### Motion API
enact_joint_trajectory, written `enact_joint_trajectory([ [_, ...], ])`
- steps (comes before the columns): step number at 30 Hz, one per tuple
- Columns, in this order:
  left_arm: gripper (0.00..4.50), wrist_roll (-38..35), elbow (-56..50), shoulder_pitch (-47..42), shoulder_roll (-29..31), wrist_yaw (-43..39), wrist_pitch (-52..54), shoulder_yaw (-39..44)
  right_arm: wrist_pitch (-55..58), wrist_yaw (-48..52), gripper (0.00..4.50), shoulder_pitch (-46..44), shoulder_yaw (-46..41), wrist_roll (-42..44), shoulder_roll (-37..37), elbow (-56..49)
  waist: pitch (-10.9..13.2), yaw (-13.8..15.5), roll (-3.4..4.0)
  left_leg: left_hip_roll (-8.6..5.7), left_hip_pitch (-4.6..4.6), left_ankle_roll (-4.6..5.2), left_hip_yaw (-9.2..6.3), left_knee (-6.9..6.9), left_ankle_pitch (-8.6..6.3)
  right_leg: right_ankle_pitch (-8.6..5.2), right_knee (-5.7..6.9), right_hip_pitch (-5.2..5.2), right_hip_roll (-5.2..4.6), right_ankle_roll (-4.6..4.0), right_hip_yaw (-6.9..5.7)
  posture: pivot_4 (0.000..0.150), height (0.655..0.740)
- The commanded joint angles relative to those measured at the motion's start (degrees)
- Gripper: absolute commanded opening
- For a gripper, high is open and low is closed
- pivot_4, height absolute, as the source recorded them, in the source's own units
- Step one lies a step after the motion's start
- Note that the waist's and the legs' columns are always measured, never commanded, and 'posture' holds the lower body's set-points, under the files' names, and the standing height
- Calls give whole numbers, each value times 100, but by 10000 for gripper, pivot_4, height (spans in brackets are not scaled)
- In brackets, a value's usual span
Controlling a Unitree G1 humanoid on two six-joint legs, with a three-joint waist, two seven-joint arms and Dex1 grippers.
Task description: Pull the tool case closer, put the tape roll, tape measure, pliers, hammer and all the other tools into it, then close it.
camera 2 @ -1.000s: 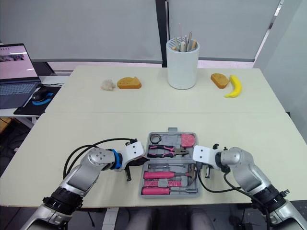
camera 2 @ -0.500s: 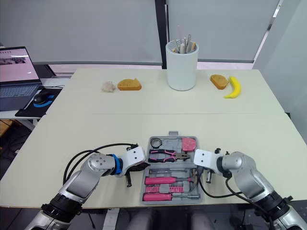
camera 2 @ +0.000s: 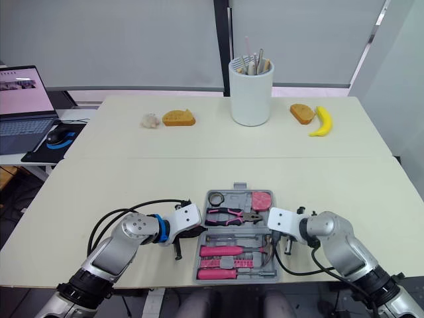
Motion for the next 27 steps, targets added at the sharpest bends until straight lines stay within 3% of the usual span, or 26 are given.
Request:
enact_joint_trajectory([
  [1,0,-82,3,72,-140,-187,-78,-404,-222,84,134,-48,150,125,108,-112,0,0,0,0,0,0,0,0,0,0,0,0,0,0,0,1500,7400],
  [11,0,36,299,52,-81,68,-355,-196,-419,-64,134,46,-47,60,-121,1,-3,10,6,-1,1,0,-1,1,0,0,0,3,-1,0,-1,1500,7400],
  [20,0,-526,389,299,902,-157,-1127,848,-481,-1,134,300,-983,530,-853,111,5,-53,5,9,-5,0,0,-6,0,0,2,-13,2,0,-1,1500,7400],
  [23,0,-953,157,438,1192,-512,-1368,1189,-61,69,134,299,-1577,1154,-714,265,8,-83,3,16,-5,0,0,-9,0,0,2,-15,8,-1,-2,1500,7400],
  [27,0,-1755,-760,645,1299,-1106,-1105,1293,1908,50,8353,-219,-2780,2718,46,495,17,-94,2,14,-11,0,2,-5,0,1,2,-14,2,-2,1,1500,7400],
])
